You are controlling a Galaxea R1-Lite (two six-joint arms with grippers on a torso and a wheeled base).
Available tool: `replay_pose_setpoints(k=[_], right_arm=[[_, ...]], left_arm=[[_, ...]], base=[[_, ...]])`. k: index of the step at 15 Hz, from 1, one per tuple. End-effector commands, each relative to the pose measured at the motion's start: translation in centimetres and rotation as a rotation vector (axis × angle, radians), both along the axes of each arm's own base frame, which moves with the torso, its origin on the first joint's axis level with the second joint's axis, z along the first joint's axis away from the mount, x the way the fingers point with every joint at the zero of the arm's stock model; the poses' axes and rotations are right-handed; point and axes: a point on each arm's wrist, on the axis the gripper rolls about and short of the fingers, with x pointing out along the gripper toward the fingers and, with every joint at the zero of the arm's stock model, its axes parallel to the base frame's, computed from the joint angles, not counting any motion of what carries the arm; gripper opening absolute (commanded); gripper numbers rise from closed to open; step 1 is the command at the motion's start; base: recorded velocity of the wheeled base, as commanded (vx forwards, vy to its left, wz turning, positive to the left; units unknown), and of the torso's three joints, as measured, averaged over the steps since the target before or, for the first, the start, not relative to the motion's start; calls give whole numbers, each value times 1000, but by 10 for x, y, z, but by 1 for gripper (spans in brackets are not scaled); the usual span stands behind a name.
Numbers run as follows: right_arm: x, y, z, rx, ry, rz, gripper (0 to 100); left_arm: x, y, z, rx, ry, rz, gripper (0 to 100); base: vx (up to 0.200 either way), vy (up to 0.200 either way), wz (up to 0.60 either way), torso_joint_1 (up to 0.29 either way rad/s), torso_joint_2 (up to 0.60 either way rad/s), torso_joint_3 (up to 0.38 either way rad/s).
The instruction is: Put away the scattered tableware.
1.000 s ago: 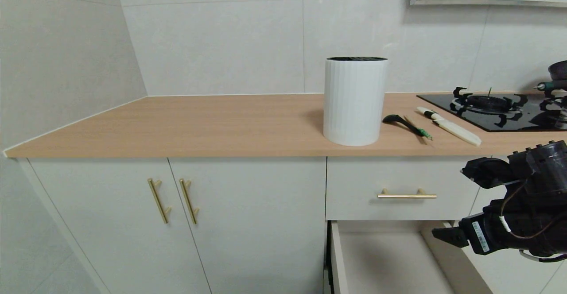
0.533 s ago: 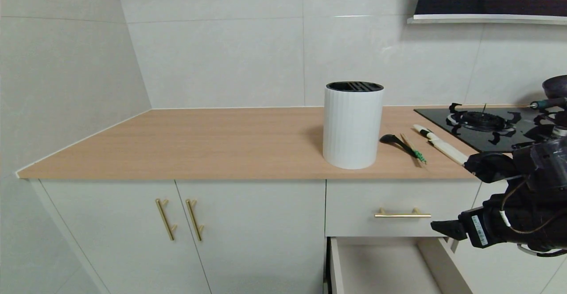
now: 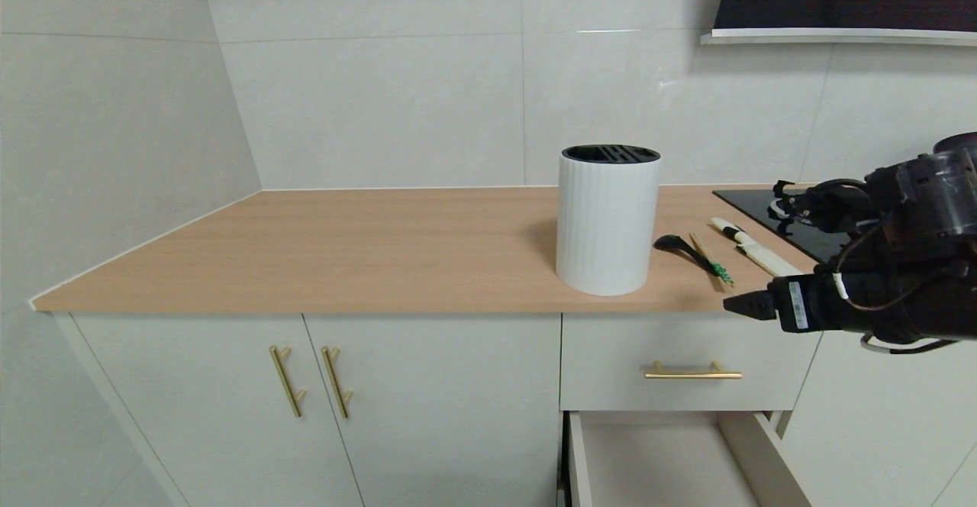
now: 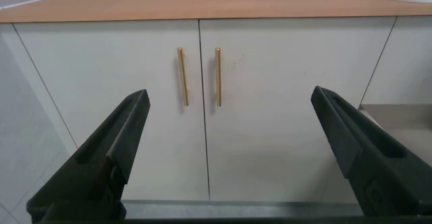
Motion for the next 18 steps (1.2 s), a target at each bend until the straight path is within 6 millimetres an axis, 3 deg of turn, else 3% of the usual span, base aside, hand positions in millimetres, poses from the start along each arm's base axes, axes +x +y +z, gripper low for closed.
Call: replay_pose_setpoints(k=[1,3,8,18], right_arm=[[37,9,2,1,-6,-44,100],[66,14,2,15,2,-91,100],[98,12,-21,21,72,-230,100],[119,8,-44,3,90,-276,100]], left_arm=[[0,0,0,0,0,0,100],[0,0,0,0,0,0,100],[0,0,0,0,0,0,100],[0,0,0,0,0,0,100]], base=[[0,0,0,0,0,0],[0,0,0,0,0,0],[0,0,0,0,0,0],[0,0,0,0,0,0]])
